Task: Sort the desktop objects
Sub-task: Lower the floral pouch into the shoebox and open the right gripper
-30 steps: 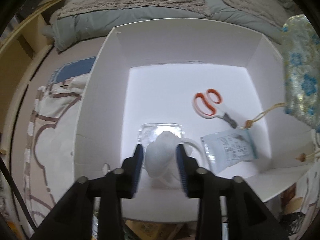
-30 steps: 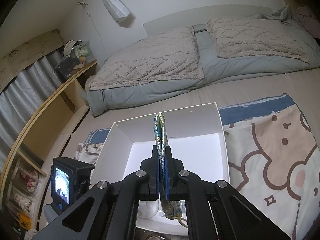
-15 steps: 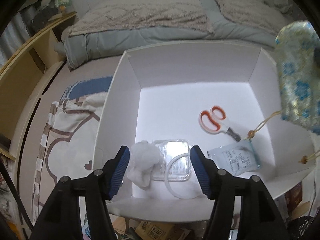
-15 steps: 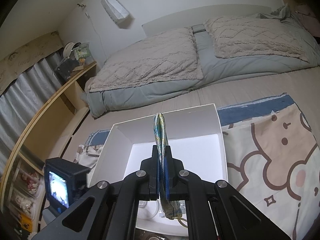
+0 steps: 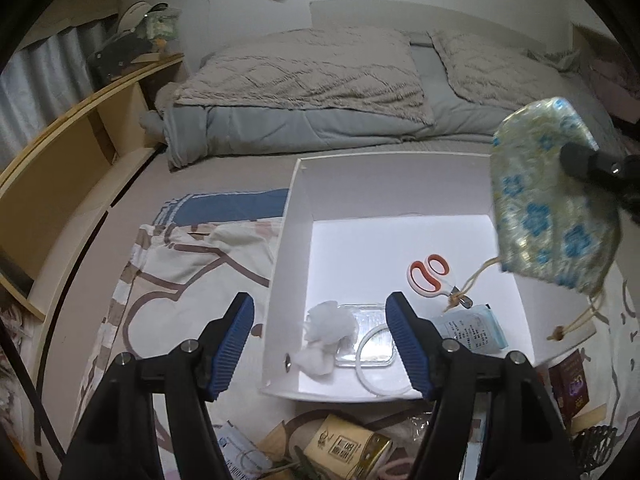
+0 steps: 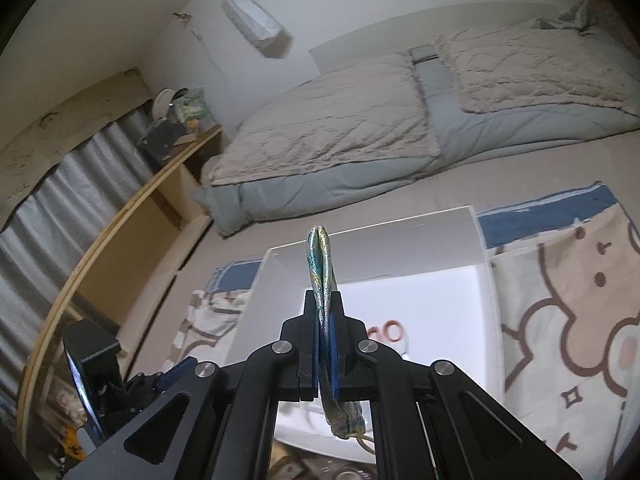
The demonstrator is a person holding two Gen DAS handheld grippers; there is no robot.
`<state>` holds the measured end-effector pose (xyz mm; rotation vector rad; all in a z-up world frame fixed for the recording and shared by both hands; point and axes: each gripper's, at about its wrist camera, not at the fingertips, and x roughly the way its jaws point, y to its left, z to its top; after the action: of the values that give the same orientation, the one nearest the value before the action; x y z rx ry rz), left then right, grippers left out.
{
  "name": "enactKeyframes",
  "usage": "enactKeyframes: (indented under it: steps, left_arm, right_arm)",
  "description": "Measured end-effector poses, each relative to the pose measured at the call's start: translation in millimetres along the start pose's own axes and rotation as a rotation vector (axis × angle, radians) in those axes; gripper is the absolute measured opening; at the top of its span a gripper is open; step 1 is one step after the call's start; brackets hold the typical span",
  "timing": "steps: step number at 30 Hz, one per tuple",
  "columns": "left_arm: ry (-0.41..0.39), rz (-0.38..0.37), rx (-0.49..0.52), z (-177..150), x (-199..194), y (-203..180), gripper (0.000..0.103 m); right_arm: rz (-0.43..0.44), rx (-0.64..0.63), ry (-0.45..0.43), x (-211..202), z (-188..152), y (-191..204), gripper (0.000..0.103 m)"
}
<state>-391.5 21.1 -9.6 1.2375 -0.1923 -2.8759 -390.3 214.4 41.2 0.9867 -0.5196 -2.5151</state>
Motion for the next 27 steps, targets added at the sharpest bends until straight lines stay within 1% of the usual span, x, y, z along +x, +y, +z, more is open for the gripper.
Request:
enactKeyframes:
  steps: [3, 7, 10, 16, 18, 24, 27]
  left_arm:
    - [-0.016, -0.012, -0.020, -2, -10, 9, 0.069]
    - [-0.052, -0.005, -0.028, -4, -25, 19, 0.069]
    - [-0.077, -0.001, -0.033, -6, -35, 25, 0.070]
    - [-0.090, -0.008, -0.063, -12, -49, 34, 0.071]
    - [-0.095, -0.006, -0.068, -13, -50, 36, 0.071]
    - [-0.095, -0.018, -0.081, -15, -51, 38, 0.071]
    - [-0.084, -0.027, -0.093, -18, -48, 37, 0.071]
  right_arm:
    - [0.044, 0.003, 0.020, 5, -4, 8, 0.005]
    - [0.106, 0.026, 0.064, 20, -11, 17, 0.005]
    - [0.148, 0.055, 0.100, 32, -17, 17, 0.005]
    - [0.214, 0.133, 0.171, 62, -33, 12, 0.005]
    - [0.226, 0.161, 0.198, 72, -41, 9, 0.005]
    - [0.222, 0.204, 0.263, 101, -60, 1, 0.005]
    - [0.211, 0.194, 0.291, 110, -63, 4, 0.005]
